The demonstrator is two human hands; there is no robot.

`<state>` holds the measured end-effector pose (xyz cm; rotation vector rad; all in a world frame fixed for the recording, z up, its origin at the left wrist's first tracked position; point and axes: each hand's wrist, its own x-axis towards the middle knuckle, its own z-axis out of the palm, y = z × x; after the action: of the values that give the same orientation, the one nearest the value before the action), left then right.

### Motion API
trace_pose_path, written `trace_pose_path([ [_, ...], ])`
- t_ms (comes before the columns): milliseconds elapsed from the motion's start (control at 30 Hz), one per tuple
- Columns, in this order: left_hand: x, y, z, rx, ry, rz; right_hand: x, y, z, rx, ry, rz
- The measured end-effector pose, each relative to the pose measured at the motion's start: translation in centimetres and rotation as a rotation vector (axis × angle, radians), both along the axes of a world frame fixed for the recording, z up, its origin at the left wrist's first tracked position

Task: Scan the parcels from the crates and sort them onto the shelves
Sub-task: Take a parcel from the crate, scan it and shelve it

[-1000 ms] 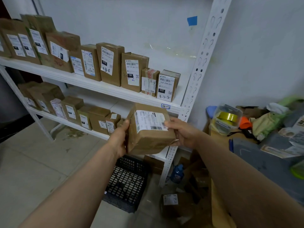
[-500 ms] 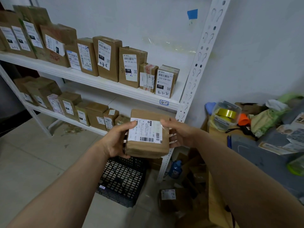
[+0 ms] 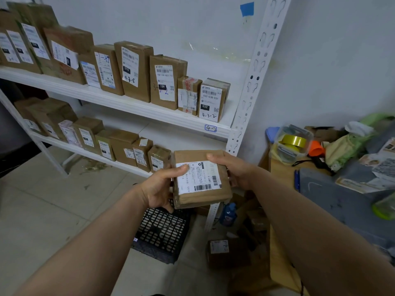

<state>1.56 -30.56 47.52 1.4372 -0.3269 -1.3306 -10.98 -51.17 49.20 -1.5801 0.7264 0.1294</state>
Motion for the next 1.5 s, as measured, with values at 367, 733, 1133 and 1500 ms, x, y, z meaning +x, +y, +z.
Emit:
trace_pose_path([
  [367,-3.7,-5.8,-2.9,0.065,-0.044,0.09,-5.7,-4.2,-1.4,-0.038,0.042,-0.435],
  [733,-10.9,-12.5,-6.0,0.079,0.036,0.093,-19.4,-10.6,-9.9,-0.352,0.648,-0.508],
  [1133,-11.5,-14.3,-9.5,0.138,0.052,0.259,-22.2,-10.6,-17.1,-0.164,0.626,-0.398],
  [1500,-8.8,-14.7,-12.2,0.142,-0.117,0.539,-20.0,-8.5,-9.4,-0.012,0.035,-0.059],
])
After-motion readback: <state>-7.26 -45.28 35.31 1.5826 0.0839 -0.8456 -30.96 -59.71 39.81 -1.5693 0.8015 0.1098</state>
